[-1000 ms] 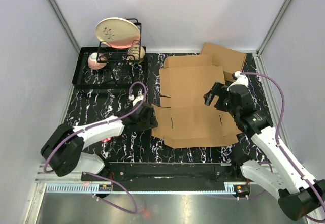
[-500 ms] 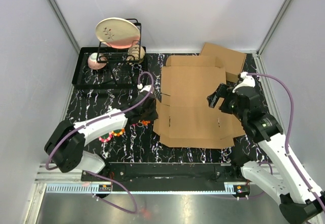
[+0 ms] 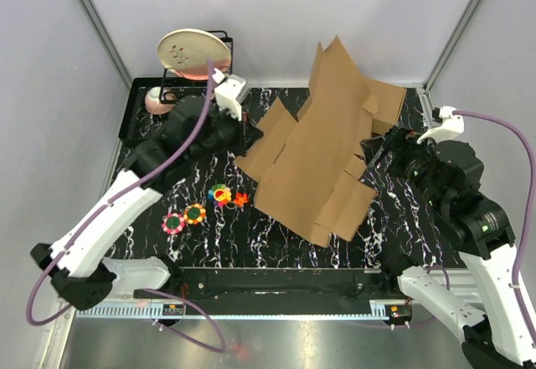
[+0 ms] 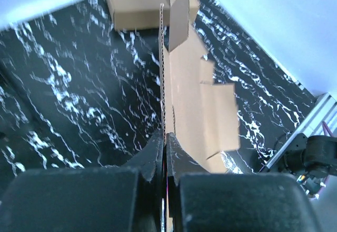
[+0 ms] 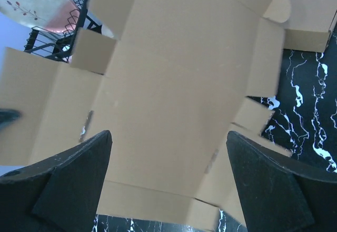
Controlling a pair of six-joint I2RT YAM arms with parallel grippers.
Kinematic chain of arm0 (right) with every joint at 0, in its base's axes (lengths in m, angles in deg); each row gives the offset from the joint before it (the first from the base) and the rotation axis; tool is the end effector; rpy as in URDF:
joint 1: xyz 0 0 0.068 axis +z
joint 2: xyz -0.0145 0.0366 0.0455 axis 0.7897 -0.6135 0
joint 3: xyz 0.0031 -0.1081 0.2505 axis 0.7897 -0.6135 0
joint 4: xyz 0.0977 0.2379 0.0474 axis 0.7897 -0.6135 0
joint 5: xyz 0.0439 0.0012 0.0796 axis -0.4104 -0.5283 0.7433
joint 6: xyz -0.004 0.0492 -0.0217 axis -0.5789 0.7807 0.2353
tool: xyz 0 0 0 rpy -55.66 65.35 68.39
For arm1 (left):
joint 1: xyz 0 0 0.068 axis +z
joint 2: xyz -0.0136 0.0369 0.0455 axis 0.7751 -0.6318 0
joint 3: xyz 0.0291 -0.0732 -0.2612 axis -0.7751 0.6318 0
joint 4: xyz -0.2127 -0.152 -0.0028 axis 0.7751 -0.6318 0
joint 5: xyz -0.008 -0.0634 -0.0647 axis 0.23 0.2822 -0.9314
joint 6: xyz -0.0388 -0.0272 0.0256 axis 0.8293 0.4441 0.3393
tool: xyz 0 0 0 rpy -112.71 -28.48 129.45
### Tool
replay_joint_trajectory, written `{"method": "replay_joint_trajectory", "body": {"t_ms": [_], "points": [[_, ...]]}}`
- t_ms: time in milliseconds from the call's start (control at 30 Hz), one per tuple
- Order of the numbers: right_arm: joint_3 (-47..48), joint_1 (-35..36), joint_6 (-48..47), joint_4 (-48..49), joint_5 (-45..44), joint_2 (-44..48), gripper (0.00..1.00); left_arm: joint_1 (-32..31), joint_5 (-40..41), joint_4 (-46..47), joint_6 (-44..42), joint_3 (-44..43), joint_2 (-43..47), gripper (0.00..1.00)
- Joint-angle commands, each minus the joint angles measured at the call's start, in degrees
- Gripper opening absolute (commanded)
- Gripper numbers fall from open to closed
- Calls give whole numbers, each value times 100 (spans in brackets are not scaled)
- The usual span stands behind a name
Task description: Fold the paper box
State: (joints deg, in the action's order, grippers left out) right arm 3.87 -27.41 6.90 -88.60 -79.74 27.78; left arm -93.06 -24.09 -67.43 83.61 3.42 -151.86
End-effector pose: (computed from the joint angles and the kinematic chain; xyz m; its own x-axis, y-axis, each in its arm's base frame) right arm 0.1124 0.0448 0.4385 -0.3229 0.3305 -0.8868 -0.1244 0.9141 0.3860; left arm 0.1918 -0.1765 0.4301 -0.4539 0.0401 -0.8901 0.6040 0.7483 -0.2743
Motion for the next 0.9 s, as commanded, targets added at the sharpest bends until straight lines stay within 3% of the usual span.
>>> {"method": "replay_joint_trajectory", "body": {"t_ms": [0,233,500,733,867], "points": [[316,12,-183,-246,-128,-7,96,5,-478,-475,-959,-696,342,0],[676,3,-244,-439,-48,90,96,23,-1831,-1037,-1469,-1979,-280,0],[1098,3,-420,-738,-162,213,97,23,-3352,-960,-1224,-3122,-818,0],[1458,12,-490,-853,-136,222,97,23,-3793,-476,-916,-3281,-353,0],[1696,12,-455,-853,-48,178,97,40,-3557,-571,-871,-3614,-676,0]]}}
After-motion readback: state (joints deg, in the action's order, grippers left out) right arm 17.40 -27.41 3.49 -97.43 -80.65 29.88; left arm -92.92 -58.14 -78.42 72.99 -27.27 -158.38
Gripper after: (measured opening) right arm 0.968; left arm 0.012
